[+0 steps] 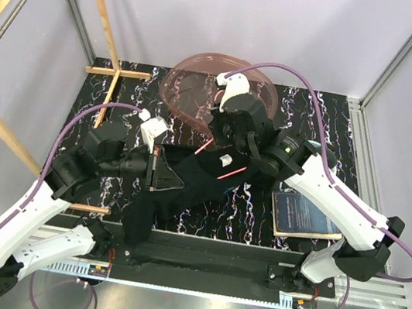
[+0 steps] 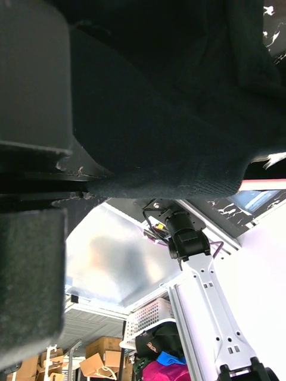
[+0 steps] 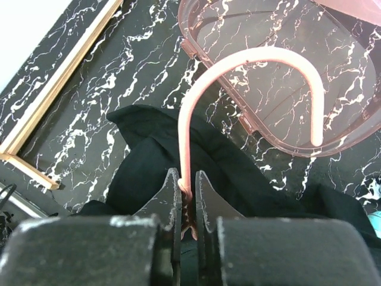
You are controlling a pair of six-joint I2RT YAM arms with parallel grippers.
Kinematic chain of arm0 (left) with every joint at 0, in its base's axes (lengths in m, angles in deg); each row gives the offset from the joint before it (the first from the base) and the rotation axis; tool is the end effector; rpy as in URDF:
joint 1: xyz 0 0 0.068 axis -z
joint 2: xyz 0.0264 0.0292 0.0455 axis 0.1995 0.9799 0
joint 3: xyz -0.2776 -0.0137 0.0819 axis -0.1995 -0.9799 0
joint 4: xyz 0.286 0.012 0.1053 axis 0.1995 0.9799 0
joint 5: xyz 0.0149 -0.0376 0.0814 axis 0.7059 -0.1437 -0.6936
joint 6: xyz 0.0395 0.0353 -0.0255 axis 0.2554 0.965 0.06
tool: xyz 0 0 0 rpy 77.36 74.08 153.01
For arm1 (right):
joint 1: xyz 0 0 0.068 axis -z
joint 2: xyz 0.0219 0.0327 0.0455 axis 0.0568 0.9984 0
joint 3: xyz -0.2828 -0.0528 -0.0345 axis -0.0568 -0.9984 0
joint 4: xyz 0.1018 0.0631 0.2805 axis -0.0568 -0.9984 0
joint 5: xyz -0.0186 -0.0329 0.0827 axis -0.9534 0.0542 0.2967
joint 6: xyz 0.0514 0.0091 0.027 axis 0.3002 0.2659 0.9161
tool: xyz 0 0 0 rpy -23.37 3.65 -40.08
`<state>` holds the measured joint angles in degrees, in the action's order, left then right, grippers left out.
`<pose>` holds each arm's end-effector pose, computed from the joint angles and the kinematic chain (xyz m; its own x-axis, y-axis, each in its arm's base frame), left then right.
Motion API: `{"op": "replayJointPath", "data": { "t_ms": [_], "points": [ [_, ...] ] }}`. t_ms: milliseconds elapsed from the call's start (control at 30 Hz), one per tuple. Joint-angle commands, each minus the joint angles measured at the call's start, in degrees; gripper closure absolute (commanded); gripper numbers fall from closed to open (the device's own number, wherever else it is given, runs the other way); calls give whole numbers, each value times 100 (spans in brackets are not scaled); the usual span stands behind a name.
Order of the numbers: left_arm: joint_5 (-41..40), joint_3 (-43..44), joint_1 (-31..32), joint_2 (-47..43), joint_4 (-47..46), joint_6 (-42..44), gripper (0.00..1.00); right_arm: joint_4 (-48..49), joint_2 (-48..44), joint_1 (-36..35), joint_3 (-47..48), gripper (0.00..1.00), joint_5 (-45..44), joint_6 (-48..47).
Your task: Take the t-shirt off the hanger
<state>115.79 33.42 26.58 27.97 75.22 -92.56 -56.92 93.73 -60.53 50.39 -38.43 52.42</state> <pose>0.1350 -0.1334 0.3989 -0.7336 0.0112 -0.6795 0.6063 0.4624 -0.6470 0.2125 0.3011 0.4788 -0.3861 -0.1906 -0.9026 -0.5229 0.8513 0.0440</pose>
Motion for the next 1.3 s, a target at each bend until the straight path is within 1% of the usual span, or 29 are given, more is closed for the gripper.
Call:
{"op": "replayJointPath", "data": {
  "t_ms": [0, 33, 133, 167, 233, 267, 367, 400, 500, 667, 800, 933, 1033, 1067, 1100, 1167, 1200, 1267],
  "points": [
    [-437, 322, -12, -103, -397, 79, 89, 257, -320, -73, -109, 100, -276, 162],
    [-516, 357, -12, -146, -318, 97, 73, 283, -355, -64, -136, 100, -329, 206],
    [-894, 419, -12, -234, -45, 167, 55, 327, -513, -64, -267, 100, -601, 276],
    [-1051, 419, -12, -313, 60, 211, 42, 345, -566, -64, -294, 100, -750, 285],
    [-1201, 411, -12, -418, 148, 228, 30, 354, -706, -73, -382, 100, -908, 320],
    [-1376, 410, -12, -541, 253, 246, 23, 354, -759, -73, -408, 100, -1048, 312],
    [-1562, 367, -12, -708, 386, 255, 15, 389, -944, -64, -487, 100, -1269, 312],
    [-1571, 349, -12, -787, 395, 255, 11, 389, -1022, -64, -513, 100, -1322, 312],
    [-1475, 244, -12, -902, 430, 211, 9, 424, -1163, -73, -549, 100, -1515, 364],
    [-1299, -37, -12, -1157, 430, 132, 8, 459, -1348, -64, -663, 100, -1603, 408],
    [-1115, -222, -12, -1333, 404, 88, 10, 521, -1462, -73, -733, 100, -1700, 391],
    [-1018, -266, -3, -1430, 351, 44, 17, 530, -1471, -64, -742, 100, -1762, 373],
    [-930, -266, -12, -1404, 351, 44, 26, 530, -1471, -73, -725, 100, -1797, 399],
    [-912, -266, -12, -1395, 351, 44, 36, 530, -1471, -64, -716, 100, -1806, 400],
    [-921, -258, -12, -1395, 351, 44, 42, 530, -1471, -73, -707, 100, -1797, 400],
    [-1104, -249, -12, -1421, 360, 9, 59, 530, -1480, -56, -707, 100, -1788, 426],
    [-1184, -231, -12, -1456, 351, 0, 76, 521, -1498, -73, -707, 100, -1762, 426],
    [-1552, -179, -12, -1500, 394, -35, 91, 530, -1506, -73, -724, 100, -1736, 443]
  ]
}}
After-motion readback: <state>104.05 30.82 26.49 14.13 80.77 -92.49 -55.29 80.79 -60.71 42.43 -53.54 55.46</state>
